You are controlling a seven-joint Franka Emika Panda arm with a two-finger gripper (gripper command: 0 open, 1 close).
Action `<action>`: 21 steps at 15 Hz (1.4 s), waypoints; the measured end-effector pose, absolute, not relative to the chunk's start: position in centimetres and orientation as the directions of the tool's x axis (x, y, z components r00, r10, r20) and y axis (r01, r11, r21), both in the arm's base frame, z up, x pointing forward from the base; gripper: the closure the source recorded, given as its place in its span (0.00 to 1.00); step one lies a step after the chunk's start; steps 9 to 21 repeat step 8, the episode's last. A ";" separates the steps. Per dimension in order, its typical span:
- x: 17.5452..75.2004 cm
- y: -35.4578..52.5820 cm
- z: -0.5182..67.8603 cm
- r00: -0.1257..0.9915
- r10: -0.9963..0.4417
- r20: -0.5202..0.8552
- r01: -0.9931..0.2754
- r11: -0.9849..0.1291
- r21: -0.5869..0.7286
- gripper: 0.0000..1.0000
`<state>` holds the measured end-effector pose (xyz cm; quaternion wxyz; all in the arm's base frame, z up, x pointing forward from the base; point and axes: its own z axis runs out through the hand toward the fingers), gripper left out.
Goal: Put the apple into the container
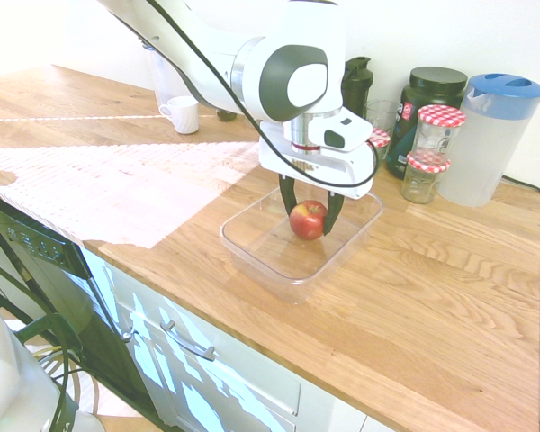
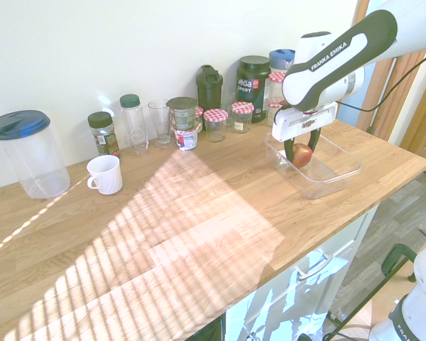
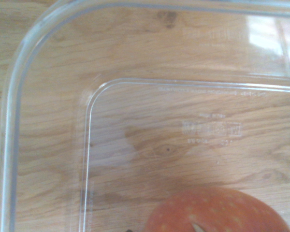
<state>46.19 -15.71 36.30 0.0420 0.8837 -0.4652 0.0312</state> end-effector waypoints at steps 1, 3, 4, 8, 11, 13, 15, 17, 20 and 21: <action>46.1 -15.8 36.5 0.564 -0.820 0.095 -0.826 -0.562 0.044 0.00; 46.0 -15.8 37.7 0.561 -0.822 0.102 -0.827 -0.560 0.039 0.00; 46.1 -15.7 39.2 0.560 -0.820 0.114 -0.827 -0.561 0.027 0.00; 44.2 -8.5 49.0 0.635 -0.760 0.140 -0.762 -0.646 -0.048 0.00; 44.2 -8.5 49.0 0.635 -0.760 0.140 -0.762 -0.646 -0.048 0.00; 44.2 -8.5 49.0 0.635 -0.760 0.140 -0.762 -0.646 -0.048 0.00; 44.2 -8.5 49.0 0.635 -0.760 0.140 -0.762 -0.646 -0.048 0.00; 44.2 -8.5 49.0 0.635 -0.760 0.140 -0.762 -0.646 -0.048 0.00; 44.2 -8.5 49.0 0.635 -0.760 0.140 -0.762 -0.646 -0.048 0.00; 44.2 -8.5 49.0 0.635 -0.760 0.140 -0.762 -0.646 -0.048 0.00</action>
